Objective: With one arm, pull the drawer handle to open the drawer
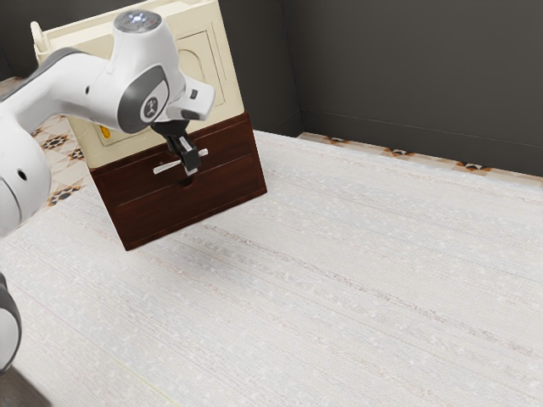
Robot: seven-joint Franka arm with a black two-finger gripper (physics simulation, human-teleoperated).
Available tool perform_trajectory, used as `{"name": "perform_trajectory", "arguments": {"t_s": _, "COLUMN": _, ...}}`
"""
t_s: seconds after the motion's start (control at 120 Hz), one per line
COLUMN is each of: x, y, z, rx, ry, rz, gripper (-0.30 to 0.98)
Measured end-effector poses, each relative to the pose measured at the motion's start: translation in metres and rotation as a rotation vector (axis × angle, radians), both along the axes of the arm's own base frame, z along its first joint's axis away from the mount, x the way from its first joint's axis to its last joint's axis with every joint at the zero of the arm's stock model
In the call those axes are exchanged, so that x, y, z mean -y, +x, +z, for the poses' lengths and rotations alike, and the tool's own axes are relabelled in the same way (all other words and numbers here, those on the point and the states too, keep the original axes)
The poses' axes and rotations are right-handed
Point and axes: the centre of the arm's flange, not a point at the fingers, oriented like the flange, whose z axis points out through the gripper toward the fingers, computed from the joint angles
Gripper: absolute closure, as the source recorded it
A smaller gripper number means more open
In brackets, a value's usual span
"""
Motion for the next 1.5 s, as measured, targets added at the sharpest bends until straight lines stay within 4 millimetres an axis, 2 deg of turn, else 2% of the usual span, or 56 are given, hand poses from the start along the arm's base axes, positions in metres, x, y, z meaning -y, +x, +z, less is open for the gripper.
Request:
{"name": "perform_trajectory", "arguments": {"t_s": 0.425, "x": -0.010, "y": 0.005, "z": -0.021, "rx": -0.022, "ry": -0.001, "rz": 0.006, "gripper": 0.22}}
{"name": "perform_trajectory", "arguments": {"t_s": 0.85, "x": -0.018, "y": 0.004, "z": -0.029, "rx": -0.032, "ry": -0.008, "rz": 0.017, "gripper": 0.25}}
{"name": "perform_trajectory", "arguments": {"t_s": 0.95, "x": -0.016, "y": 0.004, "z": -0.028, "rx": -0.032, "ry": -0.013, "rz": 0.021, "gripper": 0.31}}
{"name": "perform_trajectory", "arguments": {"t_s": 1.267, "x": -0.006, "y": 0.001, "z": -0.022, "rx": -0.034, "ry": -0.040, "rz": 0.035, "gripper": 0.67}}
{"name": "perform_trajectory", "arguments": {"t_s": 1.417, "x": 0.002, "y": -0.001, "z": -0.021, "rx": -0.045, "ry": -0.052, "rz": 0.032, "gripper": 0.73}}
{"name": "perform_trajectory", "arguments": {"t_s": 1.5, "x": 0.013, "y": -0.006, "z": -0.021, "rx": -0.058, "ry": -0.059, "rz": 0.022, "gripper": 0.75}}
